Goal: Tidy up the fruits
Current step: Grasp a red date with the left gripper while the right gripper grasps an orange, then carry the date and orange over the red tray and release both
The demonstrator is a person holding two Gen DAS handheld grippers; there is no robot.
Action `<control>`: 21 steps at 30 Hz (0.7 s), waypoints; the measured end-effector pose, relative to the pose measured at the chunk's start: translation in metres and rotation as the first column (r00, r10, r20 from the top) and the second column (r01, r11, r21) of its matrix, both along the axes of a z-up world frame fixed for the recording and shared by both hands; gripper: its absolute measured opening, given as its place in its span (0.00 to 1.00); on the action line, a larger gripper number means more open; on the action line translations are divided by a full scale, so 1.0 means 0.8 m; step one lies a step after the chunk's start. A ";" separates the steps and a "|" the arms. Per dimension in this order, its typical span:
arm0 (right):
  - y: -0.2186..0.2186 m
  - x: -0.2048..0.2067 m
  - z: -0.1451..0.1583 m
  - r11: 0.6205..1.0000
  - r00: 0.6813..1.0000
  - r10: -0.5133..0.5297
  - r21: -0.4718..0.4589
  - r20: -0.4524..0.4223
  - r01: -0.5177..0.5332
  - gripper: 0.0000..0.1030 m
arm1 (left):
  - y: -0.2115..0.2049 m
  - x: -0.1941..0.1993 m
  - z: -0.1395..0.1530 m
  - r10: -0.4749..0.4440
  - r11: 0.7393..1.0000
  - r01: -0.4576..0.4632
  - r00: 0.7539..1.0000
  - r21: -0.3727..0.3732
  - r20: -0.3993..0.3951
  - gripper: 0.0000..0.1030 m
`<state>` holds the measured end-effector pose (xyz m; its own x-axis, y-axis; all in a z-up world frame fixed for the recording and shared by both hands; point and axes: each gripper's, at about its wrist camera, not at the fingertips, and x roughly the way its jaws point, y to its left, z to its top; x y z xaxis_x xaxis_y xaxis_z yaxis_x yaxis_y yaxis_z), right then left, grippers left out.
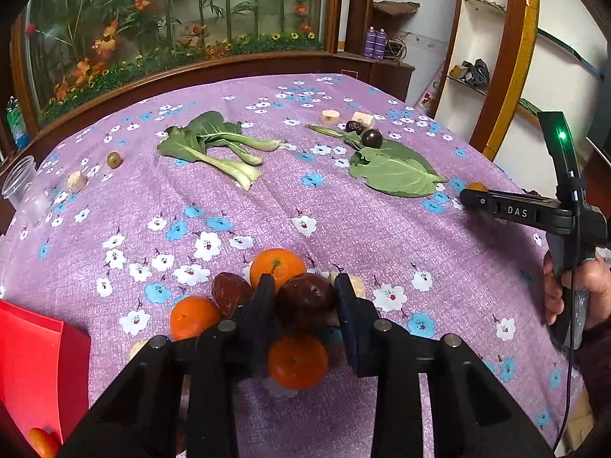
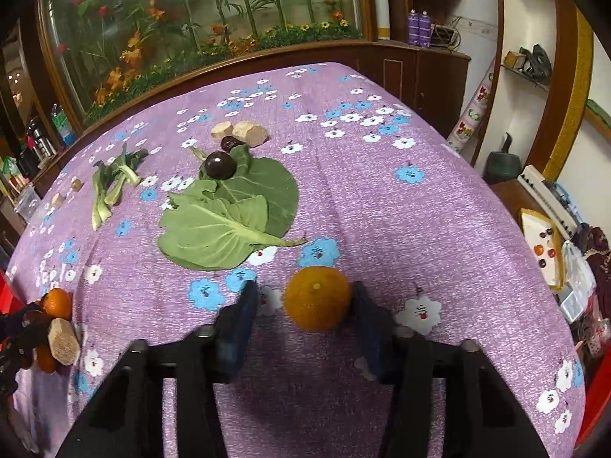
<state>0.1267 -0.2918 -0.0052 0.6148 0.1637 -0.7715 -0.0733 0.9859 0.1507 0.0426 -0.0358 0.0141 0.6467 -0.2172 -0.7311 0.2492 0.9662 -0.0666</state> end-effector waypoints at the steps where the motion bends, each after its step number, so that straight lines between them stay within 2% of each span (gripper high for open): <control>1: -0.002 0.000 0.000 1.000 1.000 0.001 0.005 0.003 -0.001 0.34 | 0.001 -0.001 0.000 0.004 1.000 -0.004 1.000 -0.002 0.000 0.30; 7: -0.007 -0.006 0.005 0.998 1.000 0.006 0.061 0.004 -0.007 0.33 | 0.016 -0.020 0.019 0.046 0.997 -0.045 0.999 -0.055 0.020 0.30; 12: -0.005 -0.028 0.025 0.997 0.999 0.018 0.081 0.033 -0.021 0.33 | 0.044 -0.051 0.044 0.105 0.988 -0.099 0.993 -0.117 0.048 0.30; 17: 0.008 -0.060 0.049 0.993 0.996 0.057 0.100 0.063 -0.063 0.34 | 0.089 -0.095 0.065 0.201 0.965 -0.184 0.976 -0.187 0.079 0.30; 21: 0.034 -0.086 0.069 0.987 0.990 0.110 0.104 0.090 -0.119 0.34 | 0.139 -0.136 0.077 0.304 0.933 -0.276 0.947 -0.231 0.100 0.30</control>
<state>0.0580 -0.2646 0.0502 0.6490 0.3170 -0.6916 -0.2019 0.9482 0.2452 -0.0664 0.0756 0.0760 0.7919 -0.1455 -0.5931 -0.0193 0.9648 -0.2623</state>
